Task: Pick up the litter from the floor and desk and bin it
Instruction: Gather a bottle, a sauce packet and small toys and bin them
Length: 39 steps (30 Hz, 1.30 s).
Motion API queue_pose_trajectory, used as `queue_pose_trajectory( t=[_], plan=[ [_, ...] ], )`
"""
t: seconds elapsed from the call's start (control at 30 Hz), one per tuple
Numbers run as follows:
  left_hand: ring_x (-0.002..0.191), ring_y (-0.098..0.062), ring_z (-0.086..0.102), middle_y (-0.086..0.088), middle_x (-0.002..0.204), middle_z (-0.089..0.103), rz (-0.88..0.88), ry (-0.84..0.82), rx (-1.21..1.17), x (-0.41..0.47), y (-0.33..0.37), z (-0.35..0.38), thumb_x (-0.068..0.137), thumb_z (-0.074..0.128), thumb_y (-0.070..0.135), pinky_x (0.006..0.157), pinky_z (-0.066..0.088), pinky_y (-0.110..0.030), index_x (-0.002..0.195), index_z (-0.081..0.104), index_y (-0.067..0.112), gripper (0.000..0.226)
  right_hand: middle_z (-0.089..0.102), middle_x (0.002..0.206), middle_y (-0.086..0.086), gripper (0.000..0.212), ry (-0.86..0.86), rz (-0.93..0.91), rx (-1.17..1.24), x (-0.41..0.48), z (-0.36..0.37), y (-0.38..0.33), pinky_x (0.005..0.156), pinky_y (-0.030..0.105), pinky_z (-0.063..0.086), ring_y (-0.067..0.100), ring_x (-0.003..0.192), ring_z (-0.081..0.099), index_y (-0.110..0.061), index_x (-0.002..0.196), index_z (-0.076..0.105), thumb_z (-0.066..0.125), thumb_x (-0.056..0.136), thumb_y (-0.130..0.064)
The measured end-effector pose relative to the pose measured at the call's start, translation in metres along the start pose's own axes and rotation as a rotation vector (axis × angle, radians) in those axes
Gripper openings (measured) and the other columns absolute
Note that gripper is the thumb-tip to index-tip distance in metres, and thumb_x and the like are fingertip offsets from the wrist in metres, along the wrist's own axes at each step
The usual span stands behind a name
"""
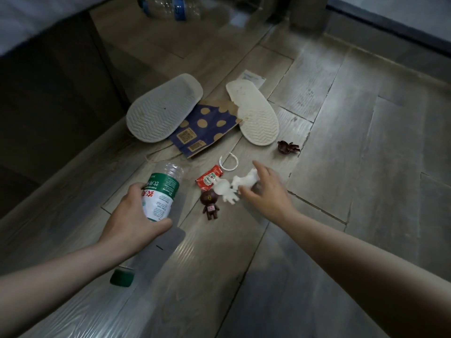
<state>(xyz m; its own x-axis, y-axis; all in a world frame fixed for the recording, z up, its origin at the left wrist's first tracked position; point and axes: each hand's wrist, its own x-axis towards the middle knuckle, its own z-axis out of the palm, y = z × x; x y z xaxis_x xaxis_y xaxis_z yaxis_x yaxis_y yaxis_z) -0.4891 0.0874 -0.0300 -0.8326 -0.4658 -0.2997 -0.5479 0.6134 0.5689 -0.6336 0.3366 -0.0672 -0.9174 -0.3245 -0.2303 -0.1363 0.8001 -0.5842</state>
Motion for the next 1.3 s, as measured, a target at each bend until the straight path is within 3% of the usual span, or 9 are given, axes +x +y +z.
queue_pose_trajectory(
  t=[0.23, 0.33, 0.47, 0.67, 0.77, 0.87, 0.97, 1.13, 1.3],
  plan=[
    [0.088, -0.018, 0.054, 0.003, 0.107, 0.050, 0.004, 0.001, -0.025, 0.002, -0.002, 0.001, 0.059, 0.081, 0.035, 0.070, 0.043, -0.029, 0.132, 0.032, 0.024, 0.088, 0.020, 0.156, 0.014, 0.070, 0.164, 0.103, -0.276, 0.063, -0.049, 0.021, 0.114, 0.042, 0.023, 0.033, 0.141, 0.022, -0.018, 0.146, 0.033, 0.059, 0.087, -0.046],
    [0.088, -0.017, 0.055, 0.002, 0.109, 0.052, 0.012, -0.012, -0.023, 0.001, -0.003, 0.001, 0.060, 0.080, 0.035, 0.069, 0.042, -0.029, 0.131, 0.032, 0.026, 0.086, 0.012, 0.158, 0.015, 0.083, 0.090, 0.194, -0.285, 0.083, -0.052, 0.033, 0.117, 0.044, 0.018, 0.034, 0.145, 0.013, -0.019, 0.150, 0.023, 0.059, 0.085, -0.054],
    [0.087, -0.017, 0.056, 0.001, 0.110, 0.053, 0.010, -0.020, -0.011, 0.001, -0.009, 0.001, 0.060, 0.080, 0.033, 0.066, 0.042, -0.028, 0.131, 0.033, 0.025, 0.086, 0.019, 0.155, 0.017, 0.095, -0.099, 0.308, -0.200, 0.089, -0.038, 0.030, 0.115, 0.042, 0.025, 0.036, 0.141, 0.023, -0.017, 0.152, 0.017, 0.058, 0.081, -0.065],
    [0.084, -0.014, 0.053, 0.005, 0.106, 0.050, -0.005, 0.013, -0.014, 0.005, -0.015, -0.001, 0.061, 0.080, 0.033, 0.066, 0.041, -0.028, 0.132, 0.032, 0.024, 0.086, 0.037, 0.137, 0.008, 0.084, -0.218, -0.063, -0.316, 0.038, -0.002, -0.012, 0.103, 0.038, 0.037, 0.027, 0.126, 0.039, -0.025, 0.145, 0.034, 0.045, 0.078, -0.075],
    [0.084, -0.014, 0.052, 0.005, 0.105, 0.049, -0.003, 0.022, 0.001, 0.006, -0.018, -0.002, 0.061, 0.080, 0.034, 0.061, 0.038, -0.026, 0.133, 0.031, 0.024, 0.087, 0.026, 0.145, 0.003, 0.100, -0.166, -0.161, -0.288, 0.025, 0.009, -0.026, 0.108, 0.041, 0.029, 0.027, 0.136, 0.022, -0.033, 0.150, 0.014, 0.049, 0.069, -0.080],
    [0.084, -0.016, 0.052, 0.004, 0.105, 0.048, -0.002, 0.034, 0.005, 0.009, -0.021, -0.004, 0.060, 0.080, 0.034, 0.061, 0.038, -0.026, 0.134, 0.029, 0.025, 0.090, -0.008, 0.160, 0.001, 0.119, -0.160, -0.095, -0.275, 0.022, 0.025, -0.032, 0.116, 0.057, 0.013, 0.033, 0.147, -0.008, -0.042, 0.148, -0.014, 0.052, 0.059, -0.087],
    [0.087, -0.017, 0.054, 0.003, 0.107, 0.050, -0.006, 0.033, -0.014, 0.011, -0.025, -0.006, 0.059, 0.080, 0.035, 0.067, 0.041, -0.029, 0.135, 0.028, 0.026, 0.092, -0.019, 0.160, 0.001, 0.125, -0.157, -0.018, -0.327, 0.027, 0.044, -0.038, 0.112, 0.064, 0.011, 0.039, 0.145, -0.014, -0.043, 0.146, -0.019, 0.047, 0.054, -0.093],
    [0.083, -0.016, 0.055, 0.003, 0.104, 0.052, -0.036, 0.047, -0.034, 0.016, -0.034, -0.008, 0.058, 0.079, 0.037, 0.067, 0.045, -0.030, 0.132, 0.028, 0.028, 0.091, 0.004, 0.160, 0.008, 0.115, -0.127, -0.060, -0.532, 0.039, 0.063, -0.049, 0.103, 0.058, 0.027, 0.041, 0.140, 0.014, -0.034, 0.151, 0.004, 0.030, 0.057, -0.095],
    [0.081, -0.019, 0.055, 0.003, 0.101, 0.052, -0.061, 0.070, -0.023, 0.023, -0.043, -0.007, 0.056, 0.080, 0.038, 0.069, 0.046, -0.031, 0.129, 0.030, 0.026, 0.089, 0.026, 0.152, 0.007, 0.103, -0.021, -0.072, -0.524, 0.027, 0.081, -0.055, 0.100, 0.054, 0.031, 0.037, 0.134, 0.024, -0.026, 0.146, 0.022, 0.031, 0.062, -0.085]
  ],
)
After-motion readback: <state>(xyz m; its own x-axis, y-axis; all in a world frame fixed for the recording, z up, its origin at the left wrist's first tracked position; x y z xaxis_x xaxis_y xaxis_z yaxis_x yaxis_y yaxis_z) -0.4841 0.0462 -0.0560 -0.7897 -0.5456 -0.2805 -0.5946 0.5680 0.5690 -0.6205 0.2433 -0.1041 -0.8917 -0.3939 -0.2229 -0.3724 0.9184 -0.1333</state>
